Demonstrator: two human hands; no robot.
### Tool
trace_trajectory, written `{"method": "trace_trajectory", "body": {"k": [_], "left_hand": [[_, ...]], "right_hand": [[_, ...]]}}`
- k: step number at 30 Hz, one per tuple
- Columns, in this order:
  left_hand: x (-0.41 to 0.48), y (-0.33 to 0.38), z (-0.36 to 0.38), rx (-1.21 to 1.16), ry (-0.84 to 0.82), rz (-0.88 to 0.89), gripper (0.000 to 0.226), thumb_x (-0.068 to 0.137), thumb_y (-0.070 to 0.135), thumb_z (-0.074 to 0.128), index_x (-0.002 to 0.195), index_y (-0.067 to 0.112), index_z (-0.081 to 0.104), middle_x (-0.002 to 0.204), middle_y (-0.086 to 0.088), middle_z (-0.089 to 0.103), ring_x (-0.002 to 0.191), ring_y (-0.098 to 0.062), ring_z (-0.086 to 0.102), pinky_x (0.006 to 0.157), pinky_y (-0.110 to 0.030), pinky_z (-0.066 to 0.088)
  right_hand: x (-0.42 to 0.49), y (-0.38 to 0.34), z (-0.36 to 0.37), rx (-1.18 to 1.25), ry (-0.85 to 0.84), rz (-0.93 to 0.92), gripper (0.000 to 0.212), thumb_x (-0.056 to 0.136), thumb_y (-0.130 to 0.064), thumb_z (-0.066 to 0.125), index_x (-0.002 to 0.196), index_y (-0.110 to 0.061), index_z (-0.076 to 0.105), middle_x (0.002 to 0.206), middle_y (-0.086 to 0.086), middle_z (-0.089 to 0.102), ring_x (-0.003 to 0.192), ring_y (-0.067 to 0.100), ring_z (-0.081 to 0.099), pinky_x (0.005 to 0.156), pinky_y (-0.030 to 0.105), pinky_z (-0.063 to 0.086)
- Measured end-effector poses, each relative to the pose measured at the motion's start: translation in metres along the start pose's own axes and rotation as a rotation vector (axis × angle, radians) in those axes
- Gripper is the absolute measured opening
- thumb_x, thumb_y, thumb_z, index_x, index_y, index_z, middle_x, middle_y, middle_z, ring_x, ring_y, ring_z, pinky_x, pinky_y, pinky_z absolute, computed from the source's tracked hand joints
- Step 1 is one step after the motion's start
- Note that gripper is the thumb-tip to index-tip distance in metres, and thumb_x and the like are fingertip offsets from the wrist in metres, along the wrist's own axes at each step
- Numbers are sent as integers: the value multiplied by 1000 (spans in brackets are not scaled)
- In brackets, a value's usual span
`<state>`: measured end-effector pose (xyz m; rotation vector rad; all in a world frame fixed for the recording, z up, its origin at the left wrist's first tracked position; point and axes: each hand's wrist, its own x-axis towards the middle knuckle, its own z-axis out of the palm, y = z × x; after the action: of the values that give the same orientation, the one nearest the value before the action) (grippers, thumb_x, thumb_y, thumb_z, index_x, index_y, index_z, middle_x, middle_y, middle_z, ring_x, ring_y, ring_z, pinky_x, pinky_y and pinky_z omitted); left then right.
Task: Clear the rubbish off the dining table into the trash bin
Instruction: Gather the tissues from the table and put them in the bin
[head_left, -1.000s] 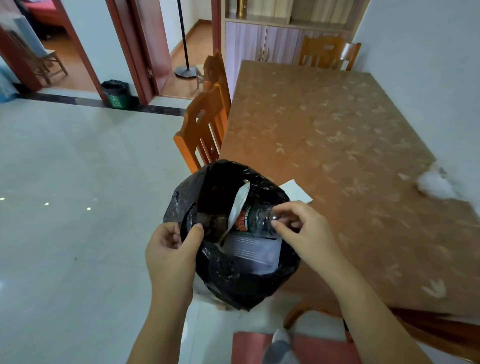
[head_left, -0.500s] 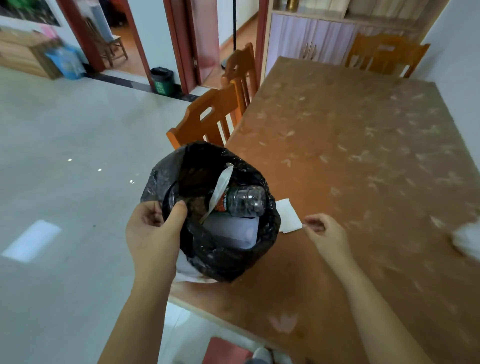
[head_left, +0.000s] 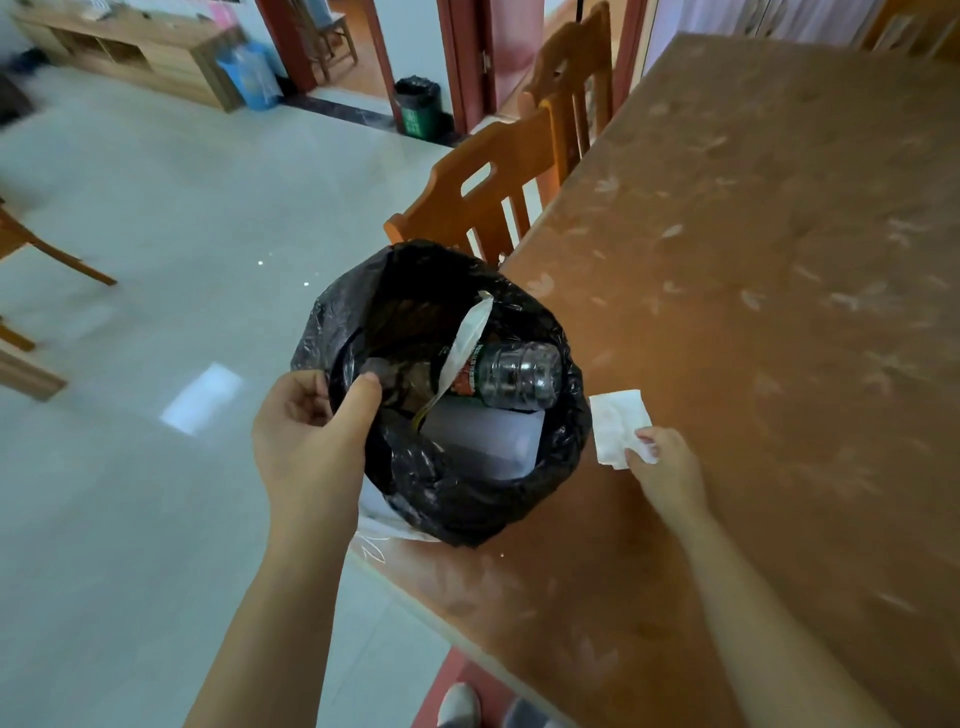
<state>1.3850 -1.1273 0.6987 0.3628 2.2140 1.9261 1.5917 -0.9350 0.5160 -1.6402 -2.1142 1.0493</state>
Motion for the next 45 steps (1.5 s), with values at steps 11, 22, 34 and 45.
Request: {"method": "trace_trajectory", "body": {"k": [11, 22, 34, 45], "left_hand": [[-4, -11, -15, -15, 54, -46, 21, 56, 38, 67, 53, 27, 49, 66, -7, 42, 64, -24, 40, 60, -40, 35], [-13, -9, -30, -43, -15, -68, 31, 54, 39, 67, 62, 17, 47, 69, -10, 41, 65, -25, 40, 61, -40, 34], [-23, -7, -39, -52, -124, -53, 42, 53, 42, 67, 70, 8, 48, 69, -10, 44, 63, -24, 41, 59, -39, 36], [-26, -8, -32, -84, -212, 8, 32, 60, 32, 67, 62, 14, 40, 59, -3, 34, 57, -18, 34, 54, -34, 30]], "right_hand": [[-2, -3, 11, -153, 35, 11, 20, 82, -10, 55, 100, -6, 60, 112, 16, 53, 99, 35, 47, 78, 45, 44], [-40, 10, 13, 41, 32, 90, 4, 80, -6, 56, 78, -7, 59, 80, 8, 56, 75, 28, 51, 63, 32, 36], [-83, -28, -38, 275, 258, -14, 6, 80, -16, 63, 78, -20, 58, 79, 6, 60, 70, 22, 52, 63, 31, 39], [-127, -97, -117, 349, 509, -248, 11, 80, -21, 64, 80, -31, 60, 79, -2, 61, 68, 9, 51, 61, 16, 39]]}}
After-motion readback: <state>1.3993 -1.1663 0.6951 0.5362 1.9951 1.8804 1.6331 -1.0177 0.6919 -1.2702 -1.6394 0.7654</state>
